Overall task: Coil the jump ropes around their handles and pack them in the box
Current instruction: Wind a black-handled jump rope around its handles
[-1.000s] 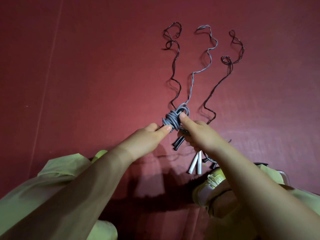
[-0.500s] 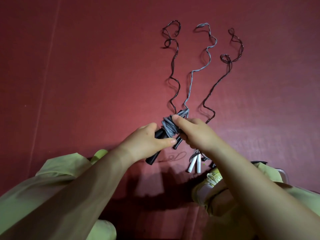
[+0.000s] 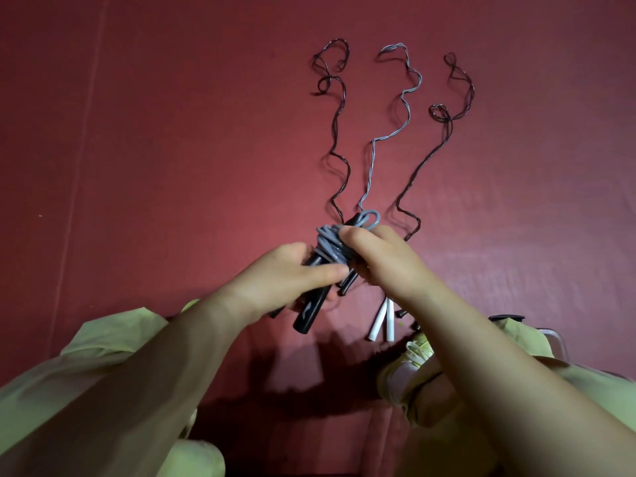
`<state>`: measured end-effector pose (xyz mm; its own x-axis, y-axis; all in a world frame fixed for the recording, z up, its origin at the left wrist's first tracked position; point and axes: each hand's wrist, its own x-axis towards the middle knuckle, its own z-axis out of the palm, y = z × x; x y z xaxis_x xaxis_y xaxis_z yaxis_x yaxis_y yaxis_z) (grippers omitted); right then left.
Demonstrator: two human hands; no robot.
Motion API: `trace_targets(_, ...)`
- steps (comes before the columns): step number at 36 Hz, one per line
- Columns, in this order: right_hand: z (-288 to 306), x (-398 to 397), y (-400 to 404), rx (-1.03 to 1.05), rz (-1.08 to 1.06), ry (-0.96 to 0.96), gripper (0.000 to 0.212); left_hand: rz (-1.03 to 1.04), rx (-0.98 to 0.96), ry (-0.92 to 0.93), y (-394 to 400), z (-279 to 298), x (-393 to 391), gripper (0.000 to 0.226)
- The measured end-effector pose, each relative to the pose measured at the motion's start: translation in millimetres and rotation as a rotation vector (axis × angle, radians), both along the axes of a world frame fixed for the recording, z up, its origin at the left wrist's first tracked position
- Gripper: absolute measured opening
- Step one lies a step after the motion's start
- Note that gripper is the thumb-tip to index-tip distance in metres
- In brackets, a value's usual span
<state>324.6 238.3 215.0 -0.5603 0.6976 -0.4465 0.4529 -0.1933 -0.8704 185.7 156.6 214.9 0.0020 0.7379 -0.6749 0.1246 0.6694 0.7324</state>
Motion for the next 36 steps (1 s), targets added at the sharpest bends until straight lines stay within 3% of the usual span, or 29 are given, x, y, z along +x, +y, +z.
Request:
trace_targets(1, 0.4, 0.2, 0.1, -0.007, -0.002, 0.041, 0.036, 0.022, -0.031, -0.122, -0.4, 3.9, -0.4, 0.034)
trace_targets(6, -0.1, 0.2, -2.5, -0.048, -0.011, 0.168, 0.022, 0.122, -0.208, -0.600, 3.7, 20.7, 1.9, 0.072)
trace_targets(10, -1.2, -1.6, -2.7, -0.075, -0.042, 0.163, 0.023, 0.156, -0.240, -0.711, 3.4, 16.5, -0.2, 0.082)
trace_targets(24, -4.3, -3.9, -8.2, -0.167, 0.104, -0.186, 0.056, 0.201, -0.093, -0.097, -1.3, -8.3, 2.8, 0.068)
trace_targets(32, -11.1, -5.7, -9.4, -0.316, 0.074, -0.213, 0.068, 0.197, -0.001, 0.094, -0.8, -16.9, 4.3, 0.063)
trace_targets(36, -13.5, -5.3, -9.5, -0.349, 0.058, -0.183, 0.072, 0.089, 0.115, 0.288, -0.1, -21.7, 4.1, 0.065)
